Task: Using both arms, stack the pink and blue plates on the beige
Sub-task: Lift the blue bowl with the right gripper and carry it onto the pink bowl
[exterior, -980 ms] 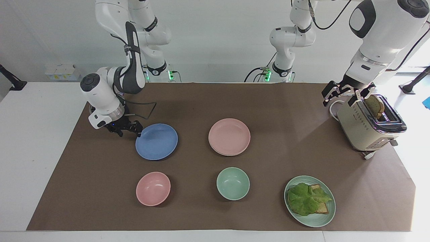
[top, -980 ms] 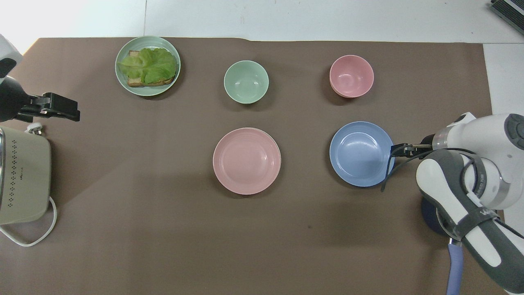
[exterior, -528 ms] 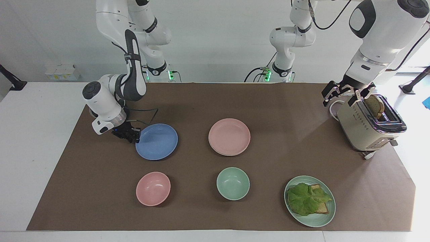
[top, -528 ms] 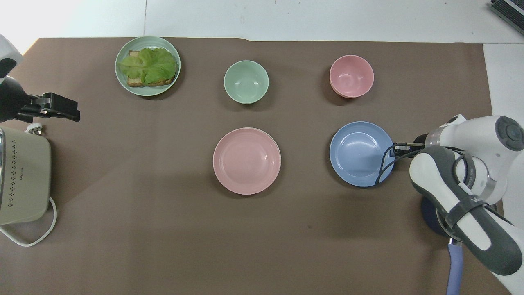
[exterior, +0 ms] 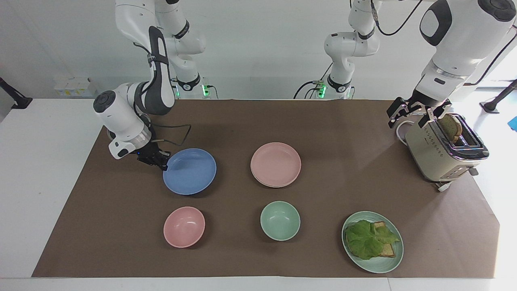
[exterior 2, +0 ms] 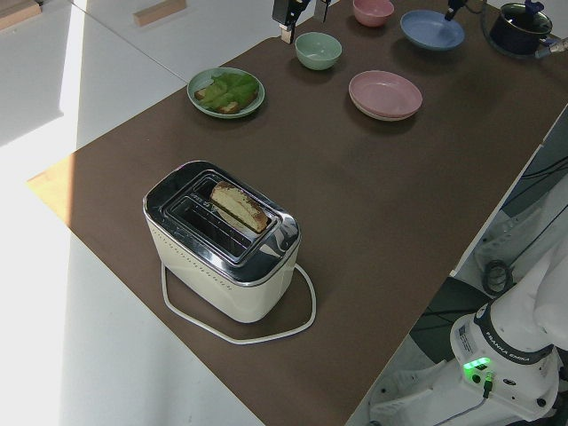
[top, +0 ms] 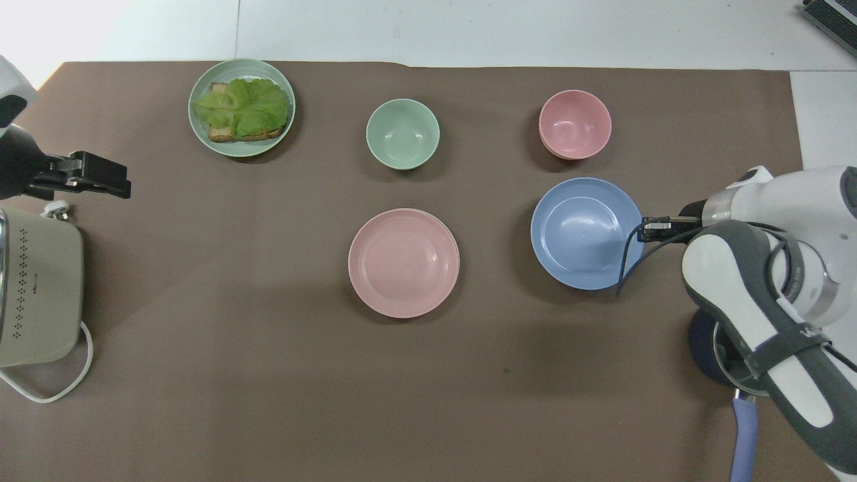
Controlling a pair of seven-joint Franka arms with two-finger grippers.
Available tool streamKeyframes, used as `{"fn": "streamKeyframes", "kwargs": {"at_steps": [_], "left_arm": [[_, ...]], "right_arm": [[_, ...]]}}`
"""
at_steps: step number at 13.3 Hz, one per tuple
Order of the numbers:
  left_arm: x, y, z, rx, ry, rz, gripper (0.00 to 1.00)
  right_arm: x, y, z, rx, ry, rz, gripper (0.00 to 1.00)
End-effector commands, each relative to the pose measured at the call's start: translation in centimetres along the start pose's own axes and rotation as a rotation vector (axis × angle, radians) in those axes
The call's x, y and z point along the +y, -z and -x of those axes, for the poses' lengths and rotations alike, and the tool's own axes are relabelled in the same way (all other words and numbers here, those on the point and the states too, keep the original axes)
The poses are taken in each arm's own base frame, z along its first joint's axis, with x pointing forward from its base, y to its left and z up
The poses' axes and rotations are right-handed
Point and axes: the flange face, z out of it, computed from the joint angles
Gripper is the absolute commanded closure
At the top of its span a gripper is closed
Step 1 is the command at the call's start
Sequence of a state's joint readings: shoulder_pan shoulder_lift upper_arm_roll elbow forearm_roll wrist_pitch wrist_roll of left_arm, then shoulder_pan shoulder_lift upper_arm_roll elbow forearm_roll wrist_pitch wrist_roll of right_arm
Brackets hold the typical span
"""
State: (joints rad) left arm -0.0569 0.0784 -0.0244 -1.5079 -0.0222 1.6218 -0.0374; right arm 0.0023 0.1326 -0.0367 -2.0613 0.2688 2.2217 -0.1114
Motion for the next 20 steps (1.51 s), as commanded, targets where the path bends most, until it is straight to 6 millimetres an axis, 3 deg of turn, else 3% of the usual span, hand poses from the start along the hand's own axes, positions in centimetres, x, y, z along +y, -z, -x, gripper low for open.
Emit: {"fn": "streamKeyframes", "kwargs": {"at_steps": [1,3,7,13,18,20], "left_arm": [[-0.3,0.1,0.2,-0.007,-0.001,-0.016,0.0],[-0.3,0.1,0.2,-0.007,0.0,-0.016,0.0],[-0.3,0.1,0.2,-0.007,0.0,-0.016,0.0],[-0.3,0.1,0.3,-0.009,0.0,-0.016,0.0],[-0.3,0.1,0.2,-0.007,0.0,-0.016,0.0],[-0.3,0.1,0.2,-0.007,-0.001,-0.016,0.0]], "right_arm": [[-3.0,4.9,-0.4,-0.001,-0.011,-0.047,1.0],[-5.5,6.8,-0.9,-0.013,-0.029,-0.059,1.0],[-12.4,8.7,-0.8,0.004,-0.039,-0.074,1.0],[-18.7,6.8,0.9,-0.019,0.003,-0.078,1.0],[-22.4,5.2,1.9,-0.011,0.008,-0.082,1.0],[-22.7,4.1,2.0,-0.024,0.015,-0.075,1.0]]}}
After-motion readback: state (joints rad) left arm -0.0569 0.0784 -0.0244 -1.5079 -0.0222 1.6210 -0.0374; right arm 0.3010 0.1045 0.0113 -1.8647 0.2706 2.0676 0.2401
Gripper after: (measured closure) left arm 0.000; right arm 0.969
